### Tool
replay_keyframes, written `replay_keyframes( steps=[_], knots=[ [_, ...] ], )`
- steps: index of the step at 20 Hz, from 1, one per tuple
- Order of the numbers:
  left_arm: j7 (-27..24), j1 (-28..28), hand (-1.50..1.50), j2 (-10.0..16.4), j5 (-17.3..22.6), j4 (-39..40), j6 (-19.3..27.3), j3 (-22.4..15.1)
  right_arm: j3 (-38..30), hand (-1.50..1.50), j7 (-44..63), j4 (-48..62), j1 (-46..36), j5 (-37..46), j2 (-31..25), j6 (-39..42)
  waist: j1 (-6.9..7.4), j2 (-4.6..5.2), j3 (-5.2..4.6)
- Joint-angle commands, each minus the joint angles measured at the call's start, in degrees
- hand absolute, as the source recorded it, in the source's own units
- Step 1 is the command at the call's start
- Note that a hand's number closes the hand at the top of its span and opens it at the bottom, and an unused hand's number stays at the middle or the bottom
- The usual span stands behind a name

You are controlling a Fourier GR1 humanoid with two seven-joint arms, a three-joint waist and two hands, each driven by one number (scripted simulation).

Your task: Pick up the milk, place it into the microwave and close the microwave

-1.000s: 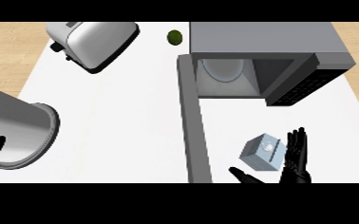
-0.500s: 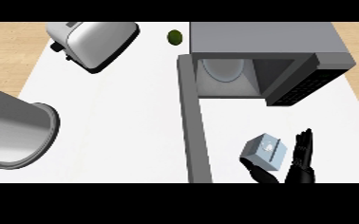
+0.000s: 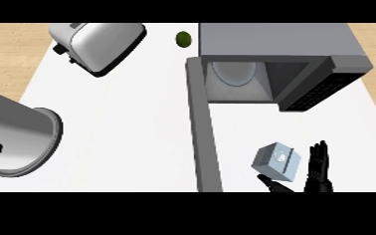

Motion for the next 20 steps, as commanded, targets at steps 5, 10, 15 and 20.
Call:
replay_keyframes(
  steps=[5, 10, 15, 20],
  knots=[
    [-2.69, 2.21, -1.50, -0.69, -0.90, 1.85, -1.10, -0.63, 5.93, -1.50, -3.28, -0.38, -0.78, -2.43, -0.92, 18.60, 0.04, -0.10, -0.05],
    [-1.05, 2.17, -1.50, -0.69, 0.50, 0.02, -1.39, -1.69, 1.95, 1.50, -10.82, 3.33, -3.49, 2.27, 2.39, 7.03, 0.03, -0.06, -0.04],
    [-1.36, 4.18, -1.50, -0.68, 0.85, 0.71, -0.99, -2.40, -2.09, 1.50, -10.44, 1.85, -6.12, 0.57, 3.90, 3.38, 0.05, -0.05, -0.03],
    [-2.49, 1.12, -1.50, 0.93, 3.21, 4.08, -3.56, 3.25, 5.74, 1.50, -2.75, -9.70, -4.32, 3.94, 3.20, 2.12, -0.14, -0.09, -0.08]
  ],
)
